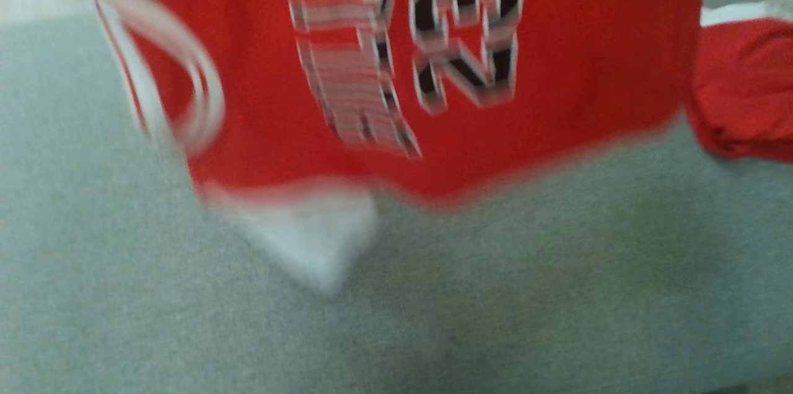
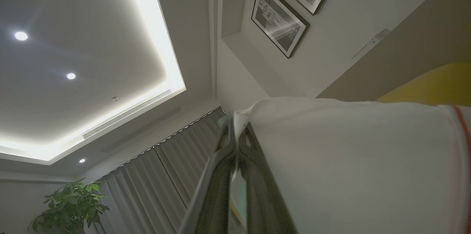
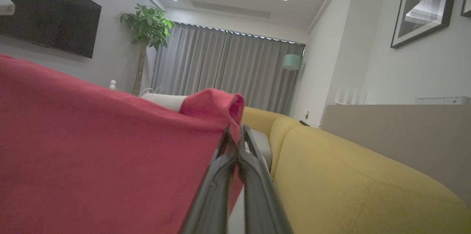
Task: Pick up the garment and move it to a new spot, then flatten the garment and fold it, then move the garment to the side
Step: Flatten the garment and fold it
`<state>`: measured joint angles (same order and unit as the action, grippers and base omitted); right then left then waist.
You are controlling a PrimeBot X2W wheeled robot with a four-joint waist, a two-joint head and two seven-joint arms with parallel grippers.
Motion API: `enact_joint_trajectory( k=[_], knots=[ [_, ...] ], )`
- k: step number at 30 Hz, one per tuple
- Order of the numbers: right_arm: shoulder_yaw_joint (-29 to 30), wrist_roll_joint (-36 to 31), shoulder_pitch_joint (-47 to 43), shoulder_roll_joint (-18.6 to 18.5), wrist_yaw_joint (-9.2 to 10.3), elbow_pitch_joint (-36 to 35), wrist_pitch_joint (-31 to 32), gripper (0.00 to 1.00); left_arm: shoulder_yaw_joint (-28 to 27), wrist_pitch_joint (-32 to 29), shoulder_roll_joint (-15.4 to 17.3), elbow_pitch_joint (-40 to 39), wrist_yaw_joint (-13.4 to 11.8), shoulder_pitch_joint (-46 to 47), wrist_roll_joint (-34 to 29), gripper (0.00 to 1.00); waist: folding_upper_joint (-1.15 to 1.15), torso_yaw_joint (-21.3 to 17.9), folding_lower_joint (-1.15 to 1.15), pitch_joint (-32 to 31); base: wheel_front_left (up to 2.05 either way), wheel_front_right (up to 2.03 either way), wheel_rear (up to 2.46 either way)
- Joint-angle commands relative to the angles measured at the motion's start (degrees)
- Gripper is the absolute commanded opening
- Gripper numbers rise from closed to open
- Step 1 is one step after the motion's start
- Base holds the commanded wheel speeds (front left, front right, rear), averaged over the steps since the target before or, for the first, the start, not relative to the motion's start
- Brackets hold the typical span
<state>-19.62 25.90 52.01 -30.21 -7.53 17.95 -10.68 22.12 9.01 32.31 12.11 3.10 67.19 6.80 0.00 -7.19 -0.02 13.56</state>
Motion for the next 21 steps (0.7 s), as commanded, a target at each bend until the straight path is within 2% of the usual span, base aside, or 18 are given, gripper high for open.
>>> enact_joint_trajectory(
  k=[1, 6, 9, 14, 21],
  knots=[
    [-0.30, 0.09, 3.09, -0.50, 0.04, -0.01, -0.87, 0.00, -2.08, 0.85, 1.92, -0.23, -0.12, 5.18, -0.81, 0.00, 0.00, 1.34, 0.02, 5.64, 0.00, 0.00, 0.00],
    [0.89, -3.20, 15.05, -0.94, 0.04, 7.13, -3.81, 0.00, -1.45, 4.40, -0.84, 4.76, 0.19, 15.68, -2.05, 0.00, 0.00, 3.12, 0.02, 9.51, 0.00, 0.00, 0.00],
    [0.49, -5.06, 17.68, -1.34, 0.04, 9.44, -4.21, 0.00, -1.30, 5.41, -1.70, 5.41, 1.04, 16.24, -0.75, 0.00, 0.00, 4.35, 0.02, 10.82, 0.00, 0.00, 0.00],
    [-1.56, -4.03, 14.33, -1.49, 0.04, 10.79, -4.29, 0.00, -1.08, 5.88, -0.63, 3.04, 1.79, 7.42, 1.81, 0.00, 0.00, 5.93, 0.02, 13.72, 0.00, 0.00, 0.00],
    [-5.34, -0.45, 3.82, -1.38, 0.04, 14.63, -4.30, 0.00, -1.97, 5.97, 0.22, -6.55, -0.18, -14.08, 3.87, 0.00, 0.00, 7.36, 0.02, 14.52, 0.00, 0.00, 0.00]
  ],
)
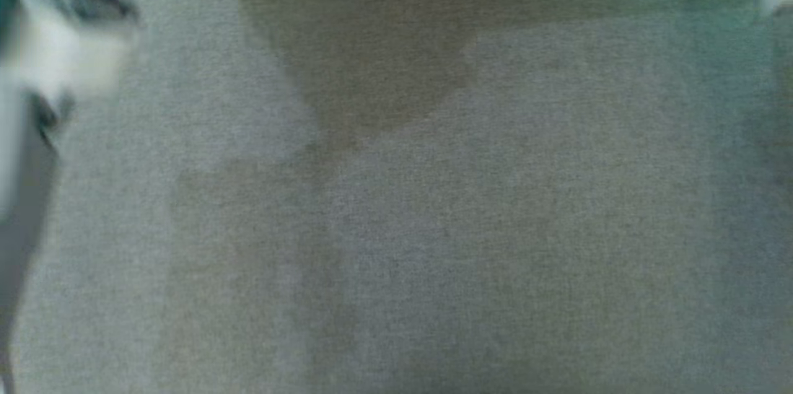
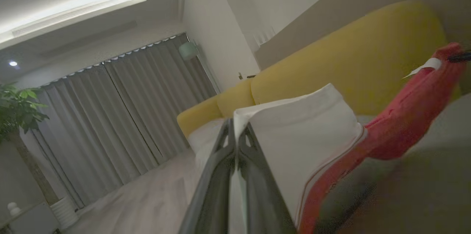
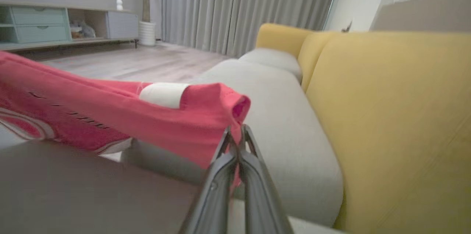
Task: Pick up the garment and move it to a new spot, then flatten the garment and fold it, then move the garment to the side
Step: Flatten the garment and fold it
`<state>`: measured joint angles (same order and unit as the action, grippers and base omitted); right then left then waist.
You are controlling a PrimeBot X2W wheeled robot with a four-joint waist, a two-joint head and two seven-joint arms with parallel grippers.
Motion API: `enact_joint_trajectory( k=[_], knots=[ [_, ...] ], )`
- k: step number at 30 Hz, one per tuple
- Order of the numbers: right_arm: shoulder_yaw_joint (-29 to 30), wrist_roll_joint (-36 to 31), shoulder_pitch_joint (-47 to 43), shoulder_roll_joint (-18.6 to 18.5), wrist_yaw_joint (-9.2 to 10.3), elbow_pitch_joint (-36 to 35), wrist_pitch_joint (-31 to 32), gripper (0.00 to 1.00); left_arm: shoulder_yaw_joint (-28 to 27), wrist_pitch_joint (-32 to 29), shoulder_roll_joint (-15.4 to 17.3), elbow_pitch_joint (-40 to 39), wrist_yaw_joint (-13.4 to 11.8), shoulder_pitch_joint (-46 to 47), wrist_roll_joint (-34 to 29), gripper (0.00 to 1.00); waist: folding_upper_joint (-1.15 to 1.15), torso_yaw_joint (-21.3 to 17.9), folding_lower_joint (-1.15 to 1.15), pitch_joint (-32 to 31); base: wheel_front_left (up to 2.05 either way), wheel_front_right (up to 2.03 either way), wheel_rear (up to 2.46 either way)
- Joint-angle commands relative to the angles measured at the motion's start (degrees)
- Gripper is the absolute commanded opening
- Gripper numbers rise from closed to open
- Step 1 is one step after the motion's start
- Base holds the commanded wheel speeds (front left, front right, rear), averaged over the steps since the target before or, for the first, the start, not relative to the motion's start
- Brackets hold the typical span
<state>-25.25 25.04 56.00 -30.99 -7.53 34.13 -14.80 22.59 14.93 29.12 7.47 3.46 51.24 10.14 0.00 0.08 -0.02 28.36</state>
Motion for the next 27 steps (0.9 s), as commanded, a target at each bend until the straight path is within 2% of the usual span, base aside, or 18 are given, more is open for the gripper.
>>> enact_joint_trajectory(
  k=[1, 6, 12, 13, 17, 22, 27],
  knots=[
    [0.11, 1.29, -1.77, -0.63, 0.04, -1.39, -0.18, 0.00, -2.50, 0.06, 3.55, -3.24, -0.85, -1.45, 0.57, 0.00, 0.00, 0.14, 0.02, -0.75, 0.00, 0.00, 0.00],
    [1.14, 4.27, -10.91, -1.44, 0.04, -4.39, -0.19, 0.00, -3.35, 0.06, 4.95, -9.66, -2.28, -18.54, 1.47, 0.00, 0.00, -0.41, 0.02, -4.86, 0.00, 0.00, 0.00],
    [3.80, 4.50, -24.26, -3.51, 0.04, -11.14, -0.19, 0.00, -3.96, 0.06, 6.80, -16.07, -4.49, -37.56, 3.80, 0.00, 0.00, -0.80, 0.02, -10.01, 0.00, 0.00, 0.00],
    [3.80, 4.50, -24.26, -3.51, 0.04, -11.14, -0.19, 0.00, -3.96, 0.06, 6.80, -16.07, -4.49, -37.56, 3.80, 0.00, 0.00, -0.80, 0.02, -10.01, 0.00, 0.00, 0.00],
    [6.44, 4.42, -33.37, -4.38, 0.04, -15.53, -0.19, 0.00, -3.15, -1.26, 7.50, -20.50, -6.17, -46.58, 4.90, 0.00, 0.00, -0.69, 0.02, -12.04, 0.00, 0.00, 0.00],
    [7.95, 4.49, -42.81, -4.75, 0.04, -19.66, -0.19, 0.00, -1.16, -4.85, 8.12, -25.06, -7.01, -54.17, 6.28, 0.00, 0.00, -1.09, 0.02, -12.61, 0.00, 0.00, 0.00],
    [7.59, 5.22, -45.34, -3.88, 0.04, -20.64, -0.19, 0.00, -1.13, -5.94, 8.47, -26.60, -6.98, -53.57, 6.49, 0.00, 0.00, -1.77, 0.02, -11.39, 0.00, 0.00, 0.00]
  ],
)
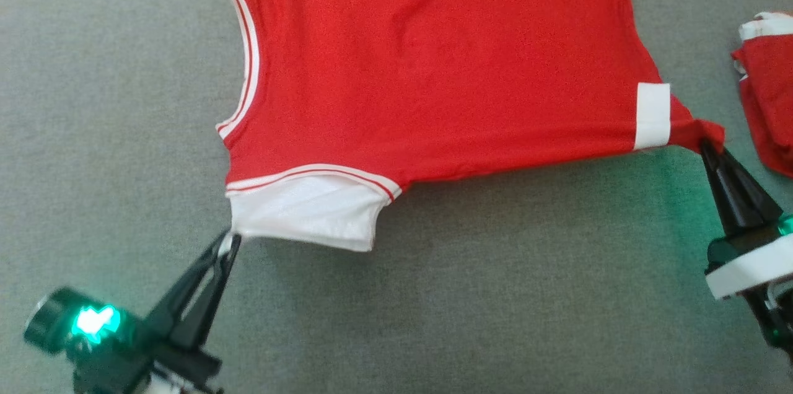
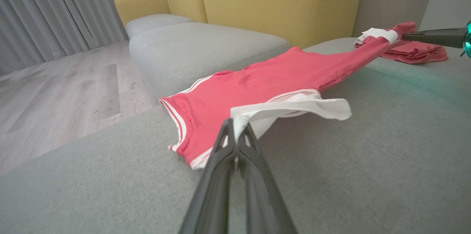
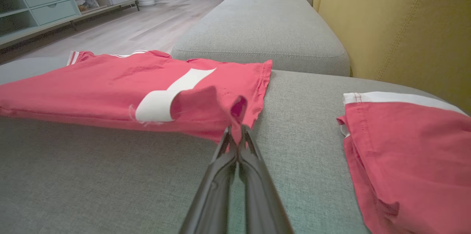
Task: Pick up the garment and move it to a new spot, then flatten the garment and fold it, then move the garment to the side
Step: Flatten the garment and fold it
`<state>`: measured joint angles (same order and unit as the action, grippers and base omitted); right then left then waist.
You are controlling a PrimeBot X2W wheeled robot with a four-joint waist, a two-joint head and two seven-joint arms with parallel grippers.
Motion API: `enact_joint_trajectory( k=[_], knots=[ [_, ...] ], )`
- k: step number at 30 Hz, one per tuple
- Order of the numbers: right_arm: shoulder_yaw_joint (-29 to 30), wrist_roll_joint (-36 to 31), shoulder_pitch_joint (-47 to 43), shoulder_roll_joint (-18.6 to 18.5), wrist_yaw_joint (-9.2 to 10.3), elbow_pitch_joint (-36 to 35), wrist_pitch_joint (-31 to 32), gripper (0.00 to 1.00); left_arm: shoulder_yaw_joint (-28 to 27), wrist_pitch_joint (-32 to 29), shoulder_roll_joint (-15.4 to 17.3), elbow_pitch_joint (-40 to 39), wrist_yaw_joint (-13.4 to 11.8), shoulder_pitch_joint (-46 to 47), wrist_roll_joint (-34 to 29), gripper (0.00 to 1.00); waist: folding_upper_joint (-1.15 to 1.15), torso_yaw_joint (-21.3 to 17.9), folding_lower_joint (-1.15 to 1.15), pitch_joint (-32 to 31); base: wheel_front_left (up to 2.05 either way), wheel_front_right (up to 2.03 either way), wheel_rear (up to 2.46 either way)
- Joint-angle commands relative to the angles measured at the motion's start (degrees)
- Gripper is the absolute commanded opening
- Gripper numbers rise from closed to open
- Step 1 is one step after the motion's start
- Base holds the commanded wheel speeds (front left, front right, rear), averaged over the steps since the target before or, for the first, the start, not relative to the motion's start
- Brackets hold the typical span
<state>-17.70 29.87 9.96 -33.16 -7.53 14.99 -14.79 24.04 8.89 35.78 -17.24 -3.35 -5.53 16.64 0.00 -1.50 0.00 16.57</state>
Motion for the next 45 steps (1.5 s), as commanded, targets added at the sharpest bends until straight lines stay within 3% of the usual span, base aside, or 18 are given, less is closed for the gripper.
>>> enact_joint_trajectory(
  k=[1, 13, 18, 25, 26, 27, 28, 31, 37, 40, 45],
  knots=[
    [-0.14, 0.33, 1.19, -1.43, 0.04, -1.28, -0.20, 0.00, -2.59, 0.18, 1.81, -1.71, 0.09, 4.39, -0.24, 0.00, 0.00, -0.35, 0.00, 0.78, 0.00, 0.00, 0.00],
    [-4.38, 1.24, 15.05, 0.69, 0.04, 5.45, -0.20, 0.00, -2.50, -2.71, 1.64, 5.58, 5.15, 28.28, -4.47, 0.00, 0.00, -1.29, 0.00, 7.18, 0.00, 0.00, 0.00],
    [-6.22, 1.55, 20.80, 1.37, 0.04, 8.72, -0.20, 0.00, -1.30, -3.46, 1.74, 11.80, 7.91, 39.08, -6.30, 0.00, 0.00, -1.69, 0.00, 9.81, 0.00, 0.00, 0.00],
    [-8.47, 1.63, 26.73, 3.09, 0.04, 12.52, -0.20, 0.00, 0.94, -2.73, 0.27, 22.71, 9.12, 48.37, -8.15, 0.00, 0.00, -2.34, 0.00, 11.86, 0.00, 0.00, 0.00],
    [-8.58, 1.68, 27.27, 3.49, 0.04, 12.96, -0.20, 0.13, 1.22, -2.23, -0.13, 24.16, 9.10, 48.94, -8.34, 0.16, 0.00, -2.43, 0.00, 11.92, 0.00, 0.00, 0.00],
    [-8.52, 1.62, 27.70, 3.86, 0.04, 13.40, -0.20, 1.00, 1.22, -1.69, -0.63, 25.59, 8.66, 49.30, -8.43, 0.89, 0.00, -2.53, 0.00, 11.91, 0.00, 0.00, 0.00],
    [-8.23, 1.48, 28.00, 4.21, 0.04, 13.92, -0.20, 1.00, 1.24, -1.08, -1.17, 26.80, 8.19, 49.41, -8.44, 1.00, 0.00, -2.62, 0.00, 11.85, 0.00, 0.00, 0.00],
    [-7.81, 0.99, 28.17, 4.92, 0.04, 14.44, -0.20, 1.00, 1.13, 0.28, -2.30, 28.66, 6.97, 48.85, -8.17, 1.00, 0.00, -2.71, 0.00, 11.49, 0.00, 0.00, 0.00],
    [-3.62, -1.66, 24.91, 6.54, 0.04, 12.51, -0.20, 1.00, -1.04, 3.42, -7.06, 29.71, 1.47, 40.46, -3.57, 1.00, 0.00, -2.31, 0.00, 9.11, 0.00, 0.00, 0.00],
    [-1.57, -2.66, 21.55, 7.78, 0.04, 11.08, -0.20, 1.00, -1.92, 4.40, -10.52, 30.13, 0.07, 33.41, 1.02, 1.00, 0.00, -1.81, 0.00, 7.88, 0.00, 0.00, 0.00],
    [-0.41, -3.19, 19.44, 8.79, 0.04, 10.42, -0.20, 1.00, -3.50, 4.95, -12.84, 33.01, -0.89, 29.48, 4.79, 1.00, 0.00, -1.92, 0.00, 7.42, 0.00, 0.00, 0.00]
  ],
)
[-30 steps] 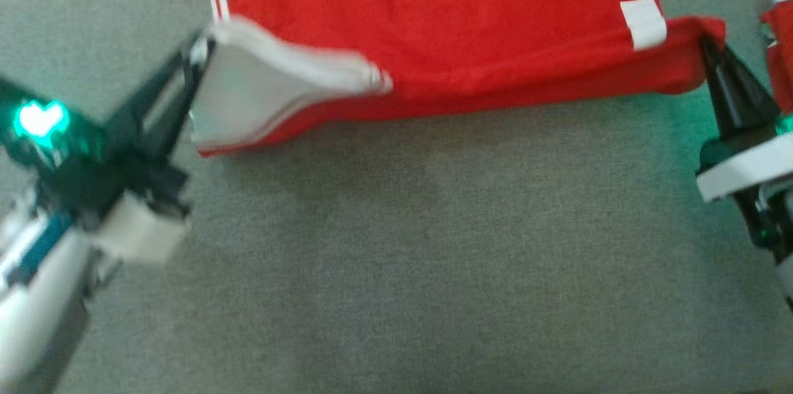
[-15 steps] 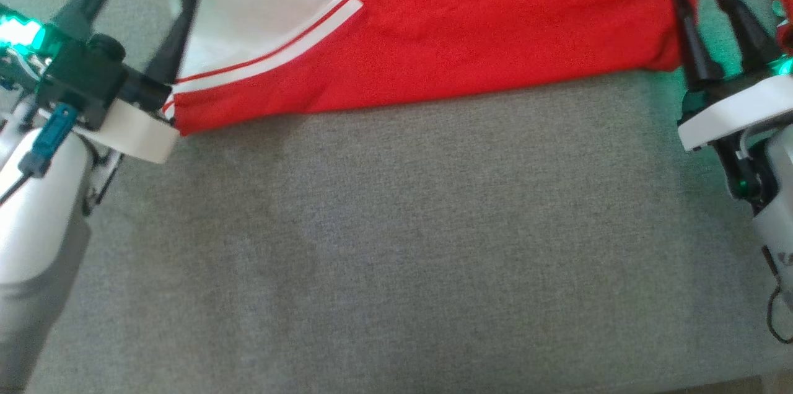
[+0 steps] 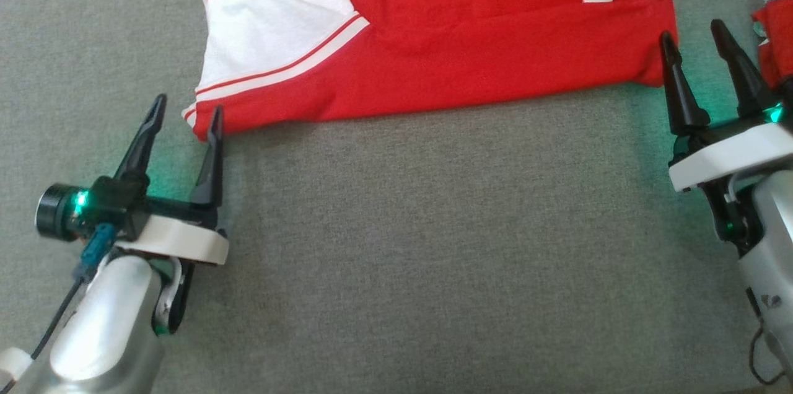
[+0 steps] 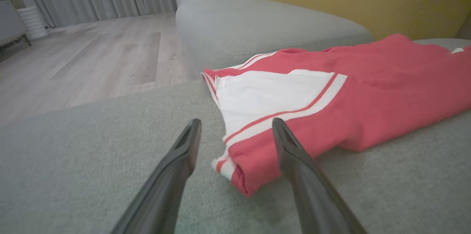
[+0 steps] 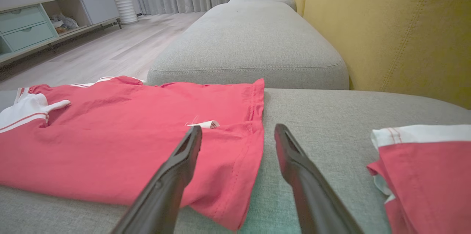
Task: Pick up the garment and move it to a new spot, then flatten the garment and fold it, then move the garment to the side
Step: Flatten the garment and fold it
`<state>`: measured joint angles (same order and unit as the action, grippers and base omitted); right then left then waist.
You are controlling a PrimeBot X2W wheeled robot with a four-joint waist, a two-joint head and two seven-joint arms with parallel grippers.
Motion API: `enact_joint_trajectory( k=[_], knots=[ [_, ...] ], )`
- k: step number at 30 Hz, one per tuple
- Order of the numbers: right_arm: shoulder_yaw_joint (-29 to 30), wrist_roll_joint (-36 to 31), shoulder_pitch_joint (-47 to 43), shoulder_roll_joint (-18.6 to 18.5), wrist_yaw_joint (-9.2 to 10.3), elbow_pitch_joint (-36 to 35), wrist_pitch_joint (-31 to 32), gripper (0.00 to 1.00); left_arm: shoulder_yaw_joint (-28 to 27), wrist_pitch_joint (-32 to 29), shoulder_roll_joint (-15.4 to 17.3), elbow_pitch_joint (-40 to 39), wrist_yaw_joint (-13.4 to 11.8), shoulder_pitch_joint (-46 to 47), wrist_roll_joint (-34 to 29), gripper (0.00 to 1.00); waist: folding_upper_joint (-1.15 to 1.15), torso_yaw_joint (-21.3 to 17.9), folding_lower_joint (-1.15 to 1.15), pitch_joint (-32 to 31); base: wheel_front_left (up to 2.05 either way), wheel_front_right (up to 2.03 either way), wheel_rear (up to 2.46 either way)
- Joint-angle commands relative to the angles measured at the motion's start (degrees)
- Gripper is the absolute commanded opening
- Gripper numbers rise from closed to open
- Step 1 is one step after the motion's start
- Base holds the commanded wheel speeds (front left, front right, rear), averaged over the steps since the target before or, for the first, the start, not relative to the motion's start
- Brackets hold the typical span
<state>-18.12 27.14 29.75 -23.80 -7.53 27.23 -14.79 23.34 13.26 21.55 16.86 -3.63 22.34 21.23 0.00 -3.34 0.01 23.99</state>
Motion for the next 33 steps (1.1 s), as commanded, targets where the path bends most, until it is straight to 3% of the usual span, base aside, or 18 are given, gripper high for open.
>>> enact_joint_trajectory(
  k=[1, 8, 13, 14, 15, 16, 20, 30, 31, 33],
  knots=[
    [0.02, -0.52, -0.44, -0.43, 0.04, -1.90, -0.20, 1.00, -2.99, 0.35, 1.25, -0.13, -0.72, 1.40, 0.65, 1.00, 0.00, -0.19, -0.01, 0.04, 0.00, 0.00, 0.00],
    [-0.07, -0.65, -0.37, -0.14, 0.04, -2.08, -0.20, 1.00, -2.89, -2.82, 0.71, 5.09, -0.48, 2.11, 2.51, 1.00, 0.00, -1.02, -0.01, 0.58, 0.00, 0.00, 0.00],
    [-0.04, -0.74, -0.49, -0.05, 0.04, -1.71, -0.20, 1.00, -1.08, -5.15, 0.46, 7.19, 1.49, 2.34, 3.04, 1.00, 0.00, -1.27, -0.01, 0.36, 0.00, 0.00, 0.00],
    [-0.06, -0.74, -0.57, -0.05, 0.04, -1.56, -0.20, 1.00, -0.61, -5.73, 0.43, 7.39, 1.96, 2.22, 3.13, 0.76, 0.00, -1.27, -0.01, 0.23, 0.00, 0.00, 0.00],
    [-0.12, -0.63, -0.65, -0.03, 0.04, -1.31, -0.20, 1.00, -0.20, -6.28, 0.39, 7.48, 2.41, 2.06, 3.27, 0.31, 0.00, -1.24, -0.01, 0.10, 0.00, 0.00, 0.00],
    [-0.22, -0.46, -0.75, 0.04, 0.04, -0.91, -0.20, 1.00, 0.14, -6.70, 0.36, 7.43, 2.79, 1.89, 3.42, 0.00, 0.00, -1.20, -0.01, -0.05, 0.00, 0.00, 0.00],
    [-1.96, 1.42, -0.77, 0.45, 0.04, 2.23, -0.21, 1.00, 1.03, -6.90, 0.56, 5.96, 3.99, 1.37, 3.70, 0.00, 0.00, -0.81, -0.01, -0.53, 0.00, 0.00, 0.00],
    [-7.36, 7.47, 2.73, 1.02, 0.04, 12.28, 0.38, 1.00, 1.57, -3.71, 2.84, 2.54, 4.05, 2.31, 1.49, 0.00, 0.00, 0.52, -0.01, -1.11, 0.00, 0.00, 0.00],
    [-8.27, 8.47, 3.10, 1.04, 0.04, 13.06, 0.82, 0.89, 1.63, -3.48, 3.00, 2.44, 4.08, 2.49, 1.34, 0.00, 0.00, 0.61, -0.01, -1.14, 0.00, 0.00, 0.00],
    [-10.19, 10.45, 3.74, 0.97, 0.04, 13.95, 1.44, 0.39, 1.81, -2.92, 3.28, 2.26, 4.08, 2.76, 0.91, 0.00, 0.00, 0.72, -0.01, -1.28, 0.00, 0.00, 0.00]
  ],
)
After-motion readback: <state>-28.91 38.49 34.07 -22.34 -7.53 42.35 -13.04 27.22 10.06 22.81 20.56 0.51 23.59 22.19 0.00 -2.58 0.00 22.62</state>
